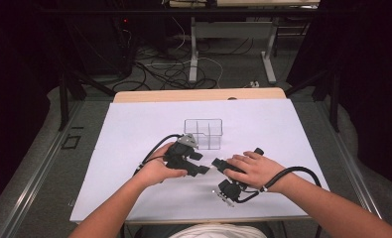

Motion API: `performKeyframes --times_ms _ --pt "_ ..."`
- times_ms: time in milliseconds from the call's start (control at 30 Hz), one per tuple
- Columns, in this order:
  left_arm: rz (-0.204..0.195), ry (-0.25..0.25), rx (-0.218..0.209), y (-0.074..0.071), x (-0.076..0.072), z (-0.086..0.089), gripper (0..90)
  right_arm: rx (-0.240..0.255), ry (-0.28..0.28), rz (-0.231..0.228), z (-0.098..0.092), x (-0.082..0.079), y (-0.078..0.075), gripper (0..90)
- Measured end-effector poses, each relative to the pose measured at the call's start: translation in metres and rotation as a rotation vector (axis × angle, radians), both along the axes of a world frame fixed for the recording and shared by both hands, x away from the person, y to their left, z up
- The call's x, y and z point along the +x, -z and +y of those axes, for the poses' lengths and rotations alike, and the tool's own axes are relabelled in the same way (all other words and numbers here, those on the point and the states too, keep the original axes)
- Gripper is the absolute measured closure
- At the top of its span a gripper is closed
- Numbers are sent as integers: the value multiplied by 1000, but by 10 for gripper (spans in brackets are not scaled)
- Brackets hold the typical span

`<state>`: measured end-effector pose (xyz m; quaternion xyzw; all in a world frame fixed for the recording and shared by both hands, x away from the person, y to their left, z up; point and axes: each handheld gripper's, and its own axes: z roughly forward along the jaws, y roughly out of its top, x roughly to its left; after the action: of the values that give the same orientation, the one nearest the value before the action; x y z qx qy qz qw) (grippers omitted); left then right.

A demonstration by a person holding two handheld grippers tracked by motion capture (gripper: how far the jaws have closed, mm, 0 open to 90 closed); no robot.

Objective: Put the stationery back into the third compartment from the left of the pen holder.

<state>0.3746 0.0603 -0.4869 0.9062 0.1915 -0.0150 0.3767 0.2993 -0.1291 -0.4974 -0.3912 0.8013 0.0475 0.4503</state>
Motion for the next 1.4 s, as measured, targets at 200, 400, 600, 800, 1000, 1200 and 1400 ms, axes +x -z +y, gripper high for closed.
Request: performKeyframes --times_ms 200,400,600,800,1000,1200,1400 --pt "15 47 41 -2 1 -9 457 -14 -21 -1 3 -3 1 672" --pt "12 80 72 -3 -2 -19 506 -7 -21 9 3 -3 2 672" --pt "8 92 114 -2 -3 -27 572 -18 -32 -1 4 -4 2 672" --pt "6 118 144 1 -2 -31 647 -24 -41 -9 5 -3 3 672" --pt "0 163 158 3 0 -31 672 -27 -49 -7 5 -3 5 671" --pt "-1 200 169 4 4 -31 684 -21 -42 0 6 -3 7 671" --pt "11 220 158 5 7 -29 690 -17 -49 3 7 -4 8 670"
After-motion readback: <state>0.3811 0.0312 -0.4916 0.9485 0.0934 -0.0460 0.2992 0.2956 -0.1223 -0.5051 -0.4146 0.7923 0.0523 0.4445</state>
